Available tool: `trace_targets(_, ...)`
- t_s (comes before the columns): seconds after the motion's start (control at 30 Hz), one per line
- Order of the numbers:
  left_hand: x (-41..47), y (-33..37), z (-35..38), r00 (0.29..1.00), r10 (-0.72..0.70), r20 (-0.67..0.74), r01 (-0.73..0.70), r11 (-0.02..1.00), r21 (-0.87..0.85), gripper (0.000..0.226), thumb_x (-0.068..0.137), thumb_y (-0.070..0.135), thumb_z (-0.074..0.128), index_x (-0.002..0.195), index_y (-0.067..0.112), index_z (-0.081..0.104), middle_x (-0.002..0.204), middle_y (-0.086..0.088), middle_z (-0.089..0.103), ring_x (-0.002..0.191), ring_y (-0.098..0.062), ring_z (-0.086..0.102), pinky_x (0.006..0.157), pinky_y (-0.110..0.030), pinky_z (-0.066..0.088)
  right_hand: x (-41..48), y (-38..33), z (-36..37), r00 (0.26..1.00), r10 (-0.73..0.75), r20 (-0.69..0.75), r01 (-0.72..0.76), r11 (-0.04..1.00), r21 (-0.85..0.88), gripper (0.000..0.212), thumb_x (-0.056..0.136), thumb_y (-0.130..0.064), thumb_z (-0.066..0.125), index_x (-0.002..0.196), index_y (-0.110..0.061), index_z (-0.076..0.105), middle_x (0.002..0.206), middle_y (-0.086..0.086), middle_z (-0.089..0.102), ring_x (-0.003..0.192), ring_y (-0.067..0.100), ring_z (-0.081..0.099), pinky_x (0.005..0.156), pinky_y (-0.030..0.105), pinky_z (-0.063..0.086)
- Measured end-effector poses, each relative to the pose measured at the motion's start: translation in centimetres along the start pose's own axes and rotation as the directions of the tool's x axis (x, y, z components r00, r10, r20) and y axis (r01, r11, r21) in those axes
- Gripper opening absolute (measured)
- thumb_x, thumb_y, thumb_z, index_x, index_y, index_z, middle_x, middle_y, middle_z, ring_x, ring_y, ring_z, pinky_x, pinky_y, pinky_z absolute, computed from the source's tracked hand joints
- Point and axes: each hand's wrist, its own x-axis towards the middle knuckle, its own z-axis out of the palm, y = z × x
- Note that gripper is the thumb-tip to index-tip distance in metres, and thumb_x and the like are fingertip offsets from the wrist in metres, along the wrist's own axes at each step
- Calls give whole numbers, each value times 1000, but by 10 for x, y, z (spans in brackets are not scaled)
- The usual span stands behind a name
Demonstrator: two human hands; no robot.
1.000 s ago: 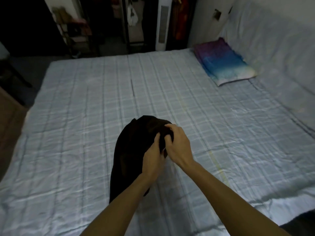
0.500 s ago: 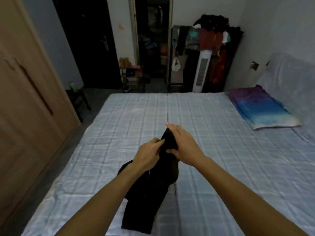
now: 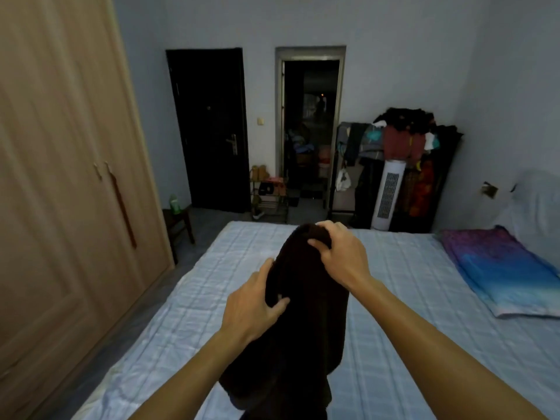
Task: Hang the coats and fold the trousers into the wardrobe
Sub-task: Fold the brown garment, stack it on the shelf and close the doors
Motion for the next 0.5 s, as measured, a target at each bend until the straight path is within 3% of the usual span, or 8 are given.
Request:
trace_targets(0.1, 3, 12, 1, 997, -71, 25, 69, 995, 68, 99, 72, 60, 63, 147, 37, 2, 134, 6, 48, 110, -14, 56, 79, -28, 49, 19, 1, -18, 998, -16, -61, 15, 1000, -26, 24, 88, -35, 61, 111, -25, 61, 97, -4, 57, 85, 16, 58, 71, 35, 51)
trace_targets(0.2, 8, 28, 3, 988, -148, 53, 145, 988, 58, 103, 68, 55, 65, 146, 38, 0, 125, 4, 51, 101, -16, 58, 71, -27, 46, 33, 4, -33, 992, 20, -127, -21, 1000, -10, 22, 88, -33, 62, 109, -25, 61, 96, -5, 56, 85, 17, 58, 72, 38, 51)
trace_targets(0.3, 17, 40, 4, 975, -199, 104, 194, 980, 51, 105, 65, 52, 65, 147, 37, 1, 119, 3, 53, 99, -17, 57, 73, -29, 48, 42, 10, -49, 983, 74, -169, -78, 997, -19, 22, 89, -33, 62, 109, -24, 60, 96, -5, 56, 84, 17, 58, 70, 36, 50)
trace_targets(0.43, 31, 48, 0, 960, -244, 140, 232, 968, 95, 100, 64, 50, 66, 145, 34, 9, 110, 4, 57, 90, -16, 57, 65, -27, 43, 48, 21, -69, 967, 111, -228, -124, 991, -42, 18, 90, -32, 61, 104, -22, 59, 97, -5, 60, 84, 16, 58, 67, 29, 41)
trace_targets(0.5, 35, 49, -5, 963, -230, 137, 211, 968, 138, 86, 65, 48, 65, 138, 31, 22, 102, 4, 59, 82, -15, 56, 61, -28, 40, 51, 23, -77, 959, 124, -256, -138, 990, -37, 16, 90, -31, 61, 102, -21, 59, 97, -4, 63, 84, 17, 60, 68, 29, 41)
